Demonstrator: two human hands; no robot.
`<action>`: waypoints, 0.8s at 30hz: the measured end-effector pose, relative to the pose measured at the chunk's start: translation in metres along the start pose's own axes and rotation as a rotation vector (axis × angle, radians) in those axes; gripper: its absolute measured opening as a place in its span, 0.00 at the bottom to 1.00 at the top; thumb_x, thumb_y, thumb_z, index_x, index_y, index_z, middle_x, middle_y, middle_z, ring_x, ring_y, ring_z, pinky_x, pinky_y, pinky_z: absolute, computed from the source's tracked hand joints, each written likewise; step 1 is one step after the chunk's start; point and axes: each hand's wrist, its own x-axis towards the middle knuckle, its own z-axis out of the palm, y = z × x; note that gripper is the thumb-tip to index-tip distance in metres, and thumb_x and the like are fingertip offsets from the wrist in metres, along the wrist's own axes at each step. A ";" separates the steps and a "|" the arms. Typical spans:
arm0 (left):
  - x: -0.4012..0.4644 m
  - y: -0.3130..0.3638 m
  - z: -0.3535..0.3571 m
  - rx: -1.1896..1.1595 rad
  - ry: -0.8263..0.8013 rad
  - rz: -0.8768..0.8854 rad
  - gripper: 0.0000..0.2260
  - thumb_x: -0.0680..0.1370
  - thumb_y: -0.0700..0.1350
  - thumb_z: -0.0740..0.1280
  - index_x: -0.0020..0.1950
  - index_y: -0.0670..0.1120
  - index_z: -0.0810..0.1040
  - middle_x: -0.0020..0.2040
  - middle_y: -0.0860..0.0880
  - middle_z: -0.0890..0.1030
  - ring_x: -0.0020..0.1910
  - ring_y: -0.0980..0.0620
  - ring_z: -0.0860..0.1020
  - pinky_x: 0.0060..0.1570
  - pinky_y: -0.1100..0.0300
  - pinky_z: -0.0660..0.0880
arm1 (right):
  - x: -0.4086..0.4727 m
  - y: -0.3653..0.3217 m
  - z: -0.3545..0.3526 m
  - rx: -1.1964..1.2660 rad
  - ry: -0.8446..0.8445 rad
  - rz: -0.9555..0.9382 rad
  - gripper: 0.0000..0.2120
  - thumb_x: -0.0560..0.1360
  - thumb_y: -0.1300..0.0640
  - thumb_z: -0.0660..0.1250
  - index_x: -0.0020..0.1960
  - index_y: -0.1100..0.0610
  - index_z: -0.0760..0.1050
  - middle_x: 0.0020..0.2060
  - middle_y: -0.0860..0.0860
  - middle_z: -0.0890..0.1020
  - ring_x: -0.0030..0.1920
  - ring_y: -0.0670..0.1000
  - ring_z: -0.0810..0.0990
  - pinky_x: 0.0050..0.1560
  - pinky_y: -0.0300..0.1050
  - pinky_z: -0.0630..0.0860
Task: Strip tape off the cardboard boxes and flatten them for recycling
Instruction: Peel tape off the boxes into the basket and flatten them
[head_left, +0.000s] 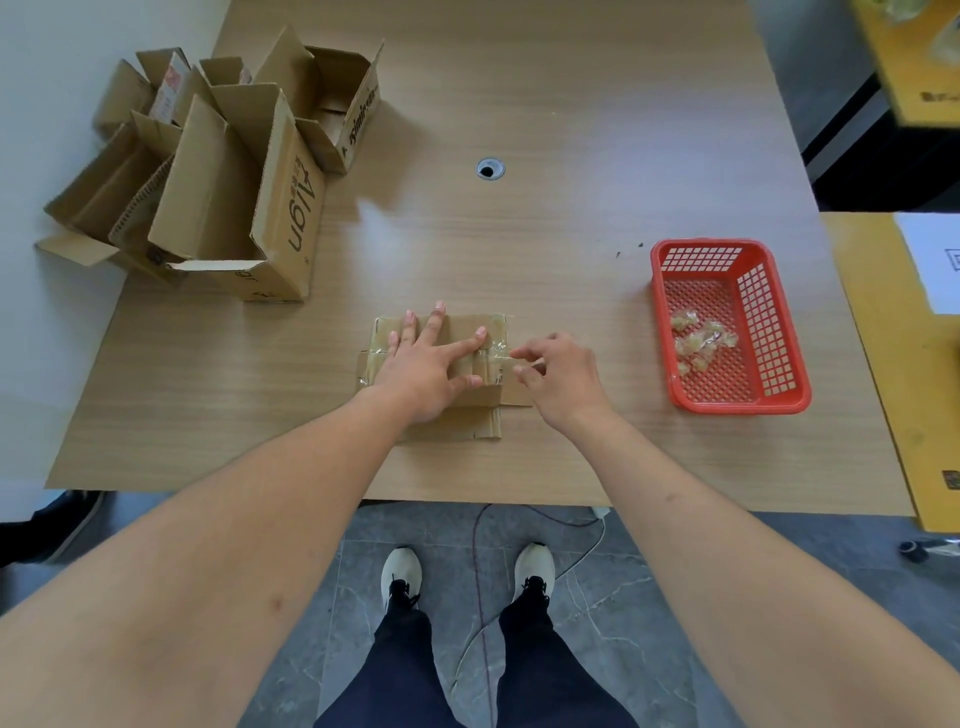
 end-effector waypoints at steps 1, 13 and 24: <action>0.000 0.001 -0.001 -0.003 -0.003 -0.007 0.28 0.81 0.64 0.62 0.78 0.72 0.54 0.83 0.51 0.37 0.81 0.39 0.35 0.79 0.43 0.39 | 0.001 0.000 0.001 -0.020 0.010 -0.023 0.08 0.78 0.61 0.73 0.56 0.54 0.86 0.50 0.52 0.78 0.48 0.52 0.82 0.56 0.46 0.78; 0.007 0.045 -0.007 -0.083 0.017 -0.242 0.29 0.80 0.47 0.71 0.76 0.66 0.66 0.84 0.47 0.47 0.82 0.39 0.48 0.77 0.48 0.59 | 0.025 -0.003 -0.012 -0.084 0.037 0.059 0.08 0.79 0.58 0.69 0.46 0.50 0.85 0.47 0.50 0.86 0.51 0.54 0.82 0.49 0.44 0.77; -0.004 0.038 -0.004 -0.141 -0.018 -0.215 0.29 0.82 0.47 0.68 0.79 0.66 0.60 0.84 0.50 0.41 0.82 0.40 0.42 0.78 0.45 0.56 | 0.028 0.009 -0.012 0.660 0.108 0.424 0.08 0.77 0.64 0.71 0.40 0.56 0.83 0.35 0.53 0.86 0.38 0.51 0.88 0.47 0.49 0.86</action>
